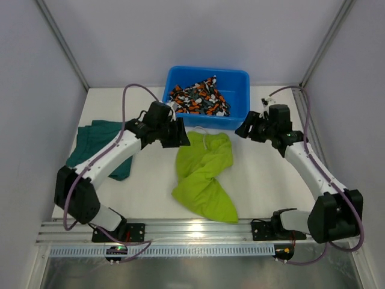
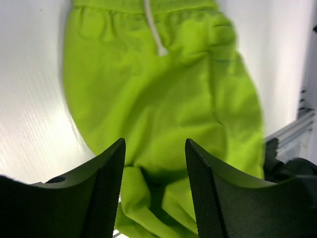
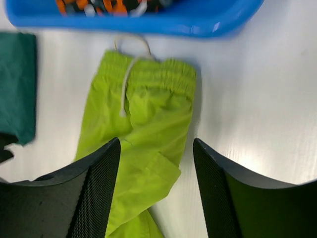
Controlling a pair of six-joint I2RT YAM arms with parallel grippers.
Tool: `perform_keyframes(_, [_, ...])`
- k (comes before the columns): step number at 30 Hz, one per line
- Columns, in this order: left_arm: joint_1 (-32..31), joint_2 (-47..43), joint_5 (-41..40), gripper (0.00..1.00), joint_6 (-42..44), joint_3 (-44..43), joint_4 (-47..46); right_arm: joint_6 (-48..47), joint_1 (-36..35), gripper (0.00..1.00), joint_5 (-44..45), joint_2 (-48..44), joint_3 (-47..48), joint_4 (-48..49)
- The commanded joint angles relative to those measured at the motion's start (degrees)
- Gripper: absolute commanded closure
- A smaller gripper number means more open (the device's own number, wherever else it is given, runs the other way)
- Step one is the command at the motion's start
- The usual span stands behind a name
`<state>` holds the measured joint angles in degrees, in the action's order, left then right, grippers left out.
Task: Fold and stack the shorts
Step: Flatten out the shorts at the center of the board.
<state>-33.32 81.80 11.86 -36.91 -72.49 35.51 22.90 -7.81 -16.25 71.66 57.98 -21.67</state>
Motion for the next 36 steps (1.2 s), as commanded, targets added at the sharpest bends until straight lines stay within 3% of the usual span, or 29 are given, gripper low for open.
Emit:
perform_keyframes(1, [1.0,8.5,-0.5,0.47,0.0,-0.7,-1.4,1.0,-5.3,0.35,-3.4,4.5,-7.6,7.9])
perform_keyframes(6, [1.0,17.3,0.8,0.48,-3.6,1.7,-9.0,3.3,-13.0,0.34,-0.5,11.9,-8.9,13.5])
perform_keyframes(9, [1.0,22.3,2.1,0.49,-4.7,3.0,-13.0,3.2,-15.6,0.46,0.0,17.3,-6.2,12.8])
perform_keyframes(10, [1.0,24.4,2.9,0.61,-4.9,2.8,-13.5,2.9,-16.3,0.65,1.4,17.6,-4.6,11.4])
perform_keyframes(13, [1.0,25.7,5.5,1.00,-4.9,1.7,-15.0,0.4,-18.7,0.95,4.8,15.2,-0.7,7.8])
perform_keyframes(14, [1.0,24.0,5.1,1.00,-4.8,0.6,-14.2,-0.6,-18.9,0.96,5.4,12.7,0.8,6.5])
perform_keyframes(19, [1.0,9.1,1.8,1.00,-4.0,-3.7,-11.8,-10.0,-20.1,0.96,9.5,1.1,9.3,0.8])
perform_keyframes(24, [0.5,-5.7,0.0,1.00,-3.8,-1.7,-8.7,-13.7,-25.4,0.96,11.2,-13.6,4.4,3.2])
perform_keyframes(27, [-0.1,-15.0,-5.3,1.00,-4.7,8.3,-5.9,-9.5,-29.1,0.96,12.5,-20.7,-4.9,1.6])
perform_keyframes(28, [-0.1,-17.2,-6.9,0.99,-5.3,10.9,-5.4,-7.9,-31.3,0.96,12.6,-24.2,-12.7,2.9])
perform_keyframes(30, [0.0,-20.5,-8.3,0.86,-5.7,15.4,-5.4,-1.8,-33.7,0.96,12.3,-26.9,-20.9,5.3])
perform_keyframes(31, [0.1,-22.6,-8.3,0.71,-6.0,18.3,-5.6,0.2,-35.0,0.90,12.2,-28.6,-27.8,7.9])
perform_keyframes(33, [0.1,-23.1,-7.0,0.64,-6.2,19.4,-5.6,6.2,-39.0,0.77,13.2,-29.5,-32.6,9.3])
perform_keyframes(34, [0.1,-22.5,-6.6,0.61,-6.2,19.5,-5.6,7.6,-40.2,0.63,14.8,-29.8,-34.8,9.2])
perform_keyframes(36, [0.1,-21.5,-7.7,0.61,-6.0,18.9,-4.8,10.2,-42.3,0.55,17.3,-31.2,-34.6,6.5])
